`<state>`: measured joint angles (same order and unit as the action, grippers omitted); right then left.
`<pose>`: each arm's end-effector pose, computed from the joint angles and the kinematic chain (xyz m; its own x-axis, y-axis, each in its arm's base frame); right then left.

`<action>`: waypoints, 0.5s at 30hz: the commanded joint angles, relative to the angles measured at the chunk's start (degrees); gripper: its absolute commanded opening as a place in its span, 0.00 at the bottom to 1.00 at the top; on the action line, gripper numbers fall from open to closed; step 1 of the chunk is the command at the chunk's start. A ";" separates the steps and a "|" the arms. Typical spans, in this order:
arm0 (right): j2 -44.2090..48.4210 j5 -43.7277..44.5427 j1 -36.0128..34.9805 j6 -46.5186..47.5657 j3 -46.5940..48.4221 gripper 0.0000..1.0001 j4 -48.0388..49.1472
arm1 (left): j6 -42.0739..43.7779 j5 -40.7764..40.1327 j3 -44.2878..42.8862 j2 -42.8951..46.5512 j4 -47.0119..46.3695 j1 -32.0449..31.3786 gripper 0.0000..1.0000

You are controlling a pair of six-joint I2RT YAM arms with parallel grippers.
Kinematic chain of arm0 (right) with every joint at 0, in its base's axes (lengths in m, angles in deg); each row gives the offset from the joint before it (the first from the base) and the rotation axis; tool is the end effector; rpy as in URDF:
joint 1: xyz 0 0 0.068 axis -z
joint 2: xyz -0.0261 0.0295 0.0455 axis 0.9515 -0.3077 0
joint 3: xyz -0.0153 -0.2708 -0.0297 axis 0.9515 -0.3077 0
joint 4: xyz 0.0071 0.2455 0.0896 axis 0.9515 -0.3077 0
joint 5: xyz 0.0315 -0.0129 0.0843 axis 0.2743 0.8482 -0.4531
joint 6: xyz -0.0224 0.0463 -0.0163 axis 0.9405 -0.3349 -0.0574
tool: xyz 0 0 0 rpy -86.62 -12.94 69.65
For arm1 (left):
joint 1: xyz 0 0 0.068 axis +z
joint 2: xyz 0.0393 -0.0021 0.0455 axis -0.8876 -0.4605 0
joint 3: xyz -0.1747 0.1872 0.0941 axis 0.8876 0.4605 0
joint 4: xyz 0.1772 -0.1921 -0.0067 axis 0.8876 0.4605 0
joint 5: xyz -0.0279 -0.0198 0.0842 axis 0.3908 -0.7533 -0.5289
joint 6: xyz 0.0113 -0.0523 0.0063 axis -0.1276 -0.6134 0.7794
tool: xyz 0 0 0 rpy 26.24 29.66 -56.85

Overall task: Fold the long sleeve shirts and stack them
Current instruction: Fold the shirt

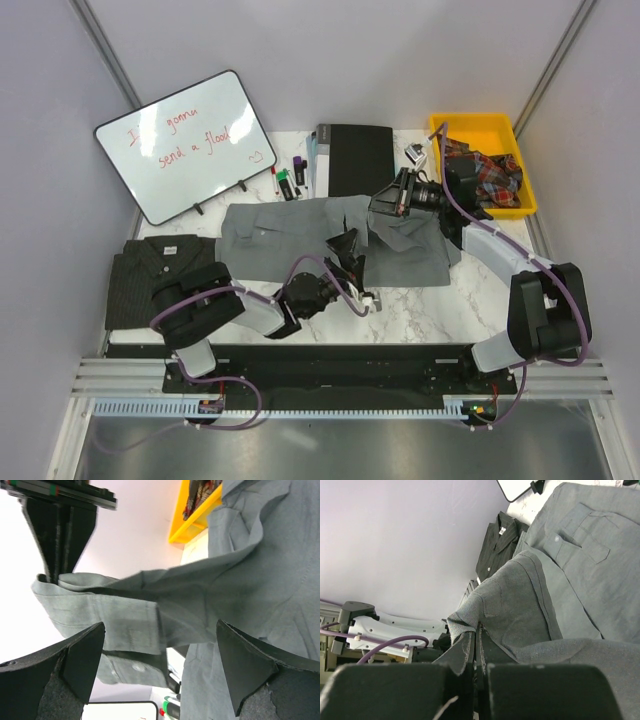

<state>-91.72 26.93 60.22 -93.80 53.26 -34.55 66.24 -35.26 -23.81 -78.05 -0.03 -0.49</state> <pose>0.3160 0.0977 0.2842 -0.8541 0.2410 -0.4610 -0.4145 0.2202 0.8830 0.1476 -0.2742 0.1731 0.7487 0.5765 -0.3272 0.2160 0.2544 0.9427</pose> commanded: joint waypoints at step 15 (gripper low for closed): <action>0.88 -0.74 -0.01 8.48 2.25 0.00 -5.99 | 2.35 -3.26 -2.76 8.39 -18.03 1.63 0.39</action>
<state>-91.55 26.63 60.20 -90.80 51.68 -36.93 67.27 -37.00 -27.74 -76.71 0.38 0.47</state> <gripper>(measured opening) 0.010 0.563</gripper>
